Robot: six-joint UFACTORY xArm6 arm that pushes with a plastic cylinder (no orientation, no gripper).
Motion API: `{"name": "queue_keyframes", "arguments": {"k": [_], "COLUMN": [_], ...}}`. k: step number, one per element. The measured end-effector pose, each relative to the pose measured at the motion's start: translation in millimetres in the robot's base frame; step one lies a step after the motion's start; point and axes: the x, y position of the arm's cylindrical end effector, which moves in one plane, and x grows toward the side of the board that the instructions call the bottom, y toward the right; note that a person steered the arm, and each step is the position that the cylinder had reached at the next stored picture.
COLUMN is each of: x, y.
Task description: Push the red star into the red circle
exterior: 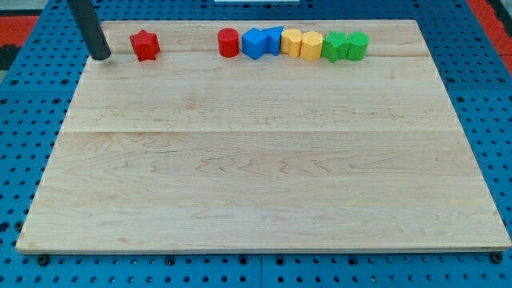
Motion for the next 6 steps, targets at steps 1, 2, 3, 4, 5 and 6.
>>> {"name": "queue_keyframes", "arguments": {"k": [1, 2, 3, 4, 5, 6], "x": [-2.9, -3.5, -10.2, -11.2, -11.2, 5.2], "y": [0.0, 20.4, 82.3, 125.8, 176.9, 152.3]}}
